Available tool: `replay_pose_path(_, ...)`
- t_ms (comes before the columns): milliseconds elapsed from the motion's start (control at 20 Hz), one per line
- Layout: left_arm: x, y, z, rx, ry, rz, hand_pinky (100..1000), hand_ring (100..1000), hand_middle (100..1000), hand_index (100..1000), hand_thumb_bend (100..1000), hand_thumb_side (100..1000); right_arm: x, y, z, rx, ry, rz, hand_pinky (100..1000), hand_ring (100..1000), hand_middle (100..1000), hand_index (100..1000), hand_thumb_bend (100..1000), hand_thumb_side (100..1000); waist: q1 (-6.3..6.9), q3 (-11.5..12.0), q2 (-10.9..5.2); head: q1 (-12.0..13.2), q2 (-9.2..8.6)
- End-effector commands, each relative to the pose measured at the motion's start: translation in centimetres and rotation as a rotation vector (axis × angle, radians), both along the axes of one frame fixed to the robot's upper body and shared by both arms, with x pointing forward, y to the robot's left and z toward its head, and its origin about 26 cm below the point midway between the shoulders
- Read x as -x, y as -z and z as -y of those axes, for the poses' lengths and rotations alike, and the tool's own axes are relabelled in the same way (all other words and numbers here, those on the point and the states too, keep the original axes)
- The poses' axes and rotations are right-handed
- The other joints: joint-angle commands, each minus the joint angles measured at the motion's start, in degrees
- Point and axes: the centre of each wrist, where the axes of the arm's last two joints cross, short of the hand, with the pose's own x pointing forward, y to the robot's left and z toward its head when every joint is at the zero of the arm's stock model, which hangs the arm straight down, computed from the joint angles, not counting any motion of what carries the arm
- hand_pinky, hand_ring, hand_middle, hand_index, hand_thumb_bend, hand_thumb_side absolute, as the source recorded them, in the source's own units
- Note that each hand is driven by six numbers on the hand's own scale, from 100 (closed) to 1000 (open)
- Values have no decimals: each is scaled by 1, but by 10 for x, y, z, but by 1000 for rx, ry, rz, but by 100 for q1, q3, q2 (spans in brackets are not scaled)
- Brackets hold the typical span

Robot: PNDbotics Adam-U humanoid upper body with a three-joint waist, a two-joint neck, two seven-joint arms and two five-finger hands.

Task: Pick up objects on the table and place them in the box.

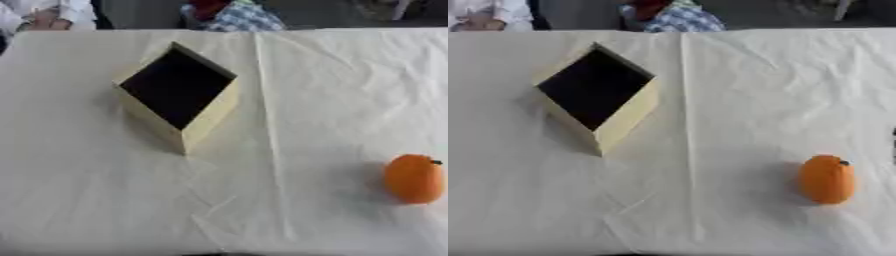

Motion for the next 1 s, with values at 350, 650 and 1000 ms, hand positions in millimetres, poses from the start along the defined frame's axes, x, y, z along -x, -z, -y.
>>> replay_pose_path(350,3,-8,-4,-49,-6,19,701,769,778,727,100,774,14,-10,16,286,68,-181,673,763,702,823,100,788,-56,-65,-87,-72,-33)
replay_pose_path(650,4,-8,-5,-56,-5,16,701,769,779,726,100,774,19,-6,15,405,6,-297,717,789,739,842,100,825,-71,-84,-93,-105,-36)
replay_pose_path(1000,3,-8,-4,-66,2,12,701,770,779,726,100,776,21,3,9,512,-108,-453,771,832,791,886,100,820,-87,-86,-69,-262,-49)
